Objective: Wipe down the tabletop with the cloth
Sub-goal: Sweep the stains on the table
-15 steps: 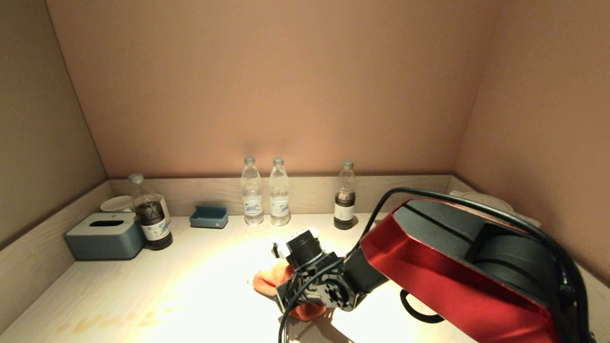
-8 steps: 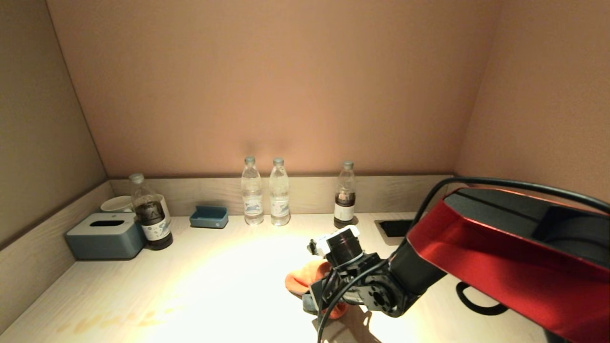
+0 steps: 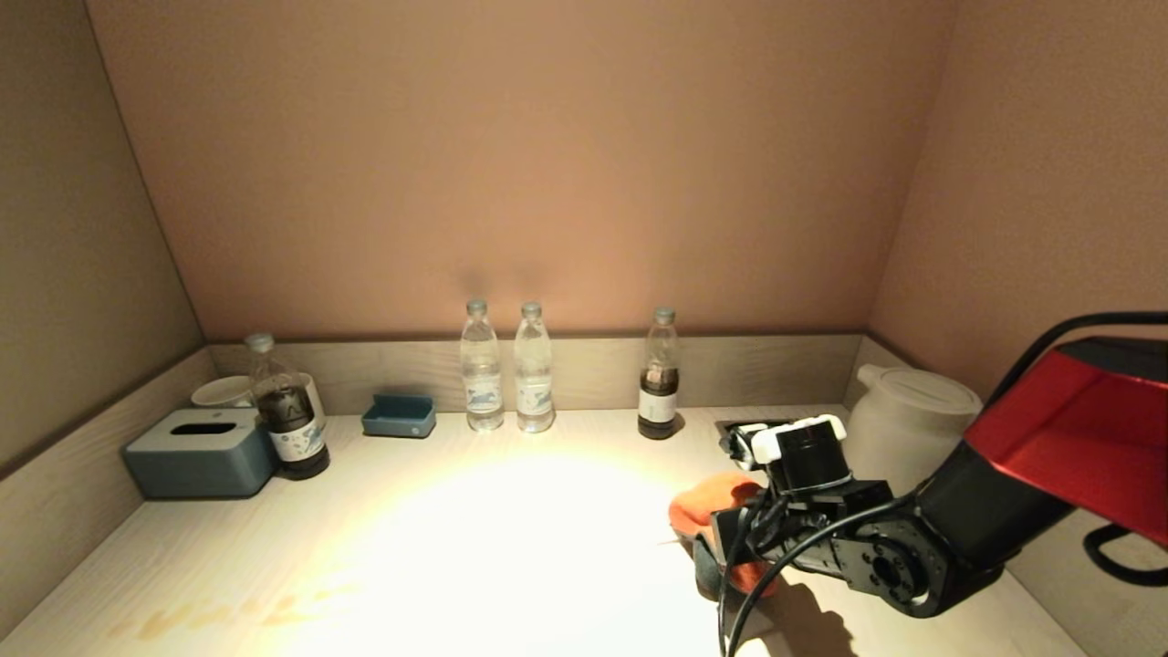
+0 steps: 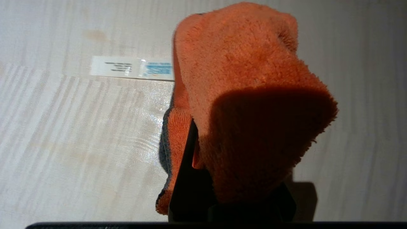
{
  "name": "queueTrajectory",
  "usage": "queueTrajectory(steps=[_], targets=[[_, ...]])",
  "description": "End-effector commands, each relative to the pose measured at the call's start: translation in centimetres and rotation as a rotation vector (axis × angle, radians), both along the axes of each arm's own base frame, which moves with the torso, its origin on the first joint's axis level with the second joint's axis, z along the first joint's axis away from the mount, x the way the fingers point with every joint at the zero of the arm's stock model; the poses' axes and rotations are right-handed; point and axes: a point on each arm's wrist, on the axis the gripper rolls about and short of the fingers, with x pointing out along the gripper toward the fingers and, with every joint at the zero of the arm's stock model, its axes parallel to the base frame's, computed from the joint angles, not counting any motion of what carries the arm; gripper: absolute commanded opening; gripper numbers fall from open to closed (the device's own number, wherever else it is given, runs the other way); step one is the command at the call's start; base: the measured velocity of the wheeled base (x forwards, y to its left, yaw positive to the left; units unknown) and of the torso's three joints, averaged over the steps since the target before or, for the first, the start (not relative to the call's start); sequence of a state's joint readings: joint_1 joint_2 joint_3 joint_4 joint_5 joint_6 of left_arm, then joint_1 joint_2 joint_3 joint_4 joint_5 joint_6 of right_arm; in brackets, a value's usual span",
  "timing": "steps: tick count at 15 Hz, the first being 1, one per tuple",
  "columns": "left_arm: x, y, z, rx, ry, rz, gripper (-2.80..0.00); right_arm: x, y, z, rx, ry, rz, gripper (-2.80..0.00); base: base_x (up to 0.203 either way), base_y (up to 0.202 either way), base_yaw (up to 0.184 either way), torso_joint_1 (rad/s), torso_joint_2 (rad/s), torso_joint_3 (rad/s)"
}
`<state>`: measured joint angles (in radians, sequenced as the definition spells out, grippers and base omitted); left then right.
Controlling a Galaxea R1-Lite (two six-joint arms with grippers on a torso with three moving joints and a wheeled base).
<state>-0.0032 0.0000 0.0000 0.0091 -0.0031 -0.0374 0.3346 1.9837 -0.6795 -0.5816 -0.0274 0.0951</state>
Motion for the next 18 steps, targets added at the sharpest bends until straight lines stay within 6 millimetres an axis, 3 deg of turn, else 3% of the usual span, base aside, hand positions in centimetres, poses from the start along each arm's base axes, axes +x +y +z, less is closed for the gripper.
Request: queueTrajectory(steps=[1, 3, 6, 9, 14, 18], targets=[[0.0, 0.0, 0.0, -0.001, 0.000, 0.000, -2.80, -0.5, -2.9, 2.3, 0.035, -0.111, -0.082, -2.80, 0.000, 0.000, 0.000, 0.000, 0.00, 0.000], [0.0, 0.0, 0.0, -0.001, 0.000, 0.000, -2.80, -1.3, -6.4, 4.2, 0.054, -0.188, -0.197, -2.80, 0.000, 0.000, 0.000, 0.000, 0.00, 0.000], [0.0, 0.0, 0.0, -0.001, 0.000, 0.000, -2.80, -1.5, -7.8, 4.5, 0.049, -0.202, -0.254, -2.80, 0.000, 0.000, 0.000, 0.000, 0.00, 0.000], [0.0, 0.0, 0.0, -0.001, 0.000, 0.000, -2.80, -2.0, -10.6, 4.4, 0.033, -0.202, -0.340, -2.80, 0.000, 0.000, 0.000, 0.000, 0.00, 0.000], [0.0, 0.0, 0.0, -0.001, 0.000, 0.000, -2.80, -2.7, -11.6, 2.6, 0.015, -0.128, -0.360, -2.80, 0.000, 0.000, 0.000, 0.000, 0.00, 0.000], [0.0, 0.0, 0.0, -0.001, 0.000, 0.001, -2.80, -2.2, -11.6, -0.5, -0.015, -0.033, -0.338, -2.80, 0.000, 0.000, 0.000, 0.000, 0.00, 0.000]])
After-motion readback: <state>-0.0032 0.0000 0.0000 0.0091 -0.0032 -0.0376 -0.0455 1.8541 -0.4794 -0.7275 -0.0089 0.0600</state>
